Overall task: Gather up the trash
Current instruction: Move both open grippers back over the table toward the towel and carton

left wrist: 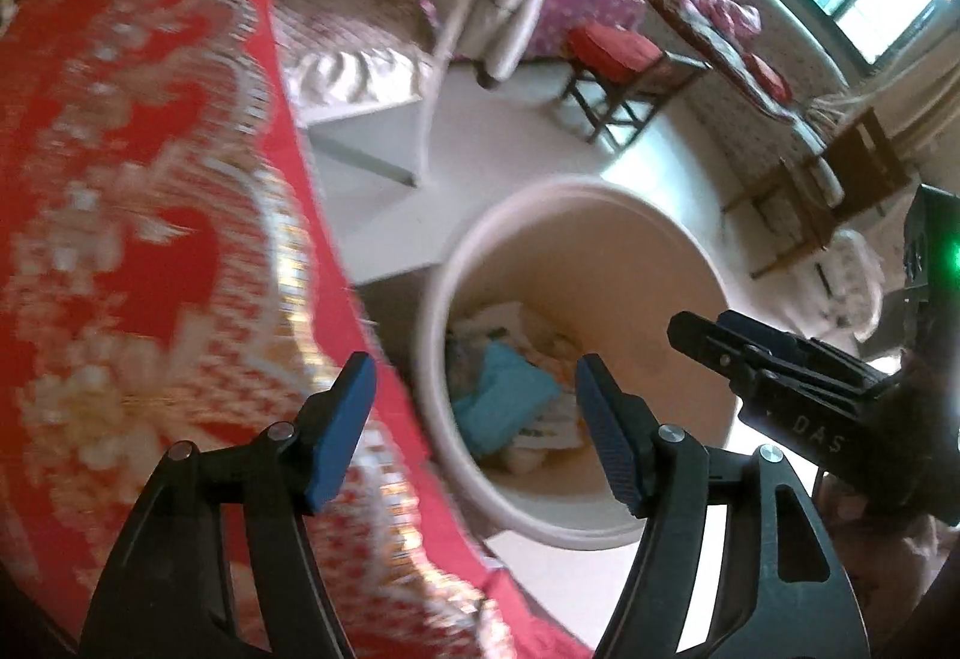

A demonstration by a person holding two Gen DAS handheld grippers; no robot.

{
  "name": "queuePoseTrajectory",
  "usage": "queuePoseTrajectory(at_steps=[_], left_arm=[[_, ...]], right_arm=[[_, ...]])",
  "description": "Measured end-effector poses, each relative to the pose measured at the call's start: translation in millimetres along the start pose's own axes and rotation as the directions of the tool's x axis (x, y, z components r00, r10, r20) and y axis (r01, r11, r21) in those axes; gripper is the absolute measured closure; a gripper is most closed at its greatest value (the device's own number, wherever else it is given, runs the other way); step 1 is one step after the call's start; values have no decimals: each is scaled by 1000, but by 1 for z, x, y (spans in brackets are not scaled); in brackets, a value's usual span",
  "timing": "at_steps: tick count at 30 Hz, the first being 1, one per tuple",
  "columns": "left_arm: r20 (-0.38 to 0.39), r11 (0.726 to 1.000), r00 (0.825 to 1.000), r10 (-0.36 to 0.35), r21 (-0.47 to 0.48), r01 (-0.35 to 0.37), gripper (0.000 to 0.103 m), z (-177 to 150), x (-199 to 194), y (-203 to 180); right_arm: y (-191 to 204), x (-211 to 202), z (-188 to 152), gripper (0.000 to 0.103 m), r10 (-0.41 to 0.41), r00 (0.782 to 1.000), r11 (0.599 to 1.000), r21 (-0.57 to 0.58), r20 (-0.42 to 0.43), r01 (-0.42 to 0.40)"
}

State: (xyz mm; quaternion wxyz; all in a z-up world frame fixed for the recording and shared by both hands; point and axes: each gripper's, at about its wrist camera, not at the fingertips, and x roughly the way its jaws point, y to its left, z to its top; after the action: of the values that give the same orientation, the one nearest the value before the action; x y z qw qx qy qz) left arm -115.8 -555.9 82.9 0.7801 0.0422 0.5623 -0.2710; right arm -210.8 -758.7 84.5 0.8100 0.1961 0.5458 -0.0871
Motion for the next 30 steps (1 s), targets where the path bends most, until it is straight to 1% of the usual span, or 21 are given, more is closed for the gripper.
queuePoseTrajectory(at_steps=[2, 4, 9, 13, 17, 19, 21, 24, 29, 30], left_arm=[[21, 999, 999, 39, -12, -38, 35, -2, -9, 10], [35, 998, 997, 63, -29, -62, 35, -5, -16, 21], [56, 991, 993, 108, -82, -104, 35, -14, -38, 56], [66, 984, 988, 142, -116, -134, 35, -22, -55, 85], [68, 972, 982, 174, -171, -160, 35, -34, -79, 128], [69, 963, 979, 193, -203, -175, 35, -41, -92, 152], [72, 952, 974, 217, -236, -194, 35, -50, -108, 177], [79, 933, 963, 259, -277, -228, 35, -69, -136, 216], [87, 884, 932, 352, -357, -301, 35, -100, -178, 282], [82, 867, 922, 379, -380, -323, 35, -108, -186, 301]], right_arm=[[12, 1, 4, 51, 15, 1000, 999, -29, -1, -15], [25, 2, 8, 51, 31, 1000, 997, -65, -4, -31], [61, 5, 14, 51, 68, 998, 988, -140, -11, -69], [98, 7, 15, 51, 94, 995, 976, -195, -19, -96], [139, 10, 12, 51, 123, 992, 961, -247, -31, -127], [163, 13, 8, 46, 143, 989, 951, -272, -42, -149], [193, 17, 0, 43, 167, 984, 936, -303, -62, -178], [229, 23, -9, 42, 191, 978, 917, -339, -89, -210], [297, 32, -34, 42, 235, 959, 875, -396, -156, -279], [308, 33, -38, 42, 241, 957, 868, -405, -164, -288]])
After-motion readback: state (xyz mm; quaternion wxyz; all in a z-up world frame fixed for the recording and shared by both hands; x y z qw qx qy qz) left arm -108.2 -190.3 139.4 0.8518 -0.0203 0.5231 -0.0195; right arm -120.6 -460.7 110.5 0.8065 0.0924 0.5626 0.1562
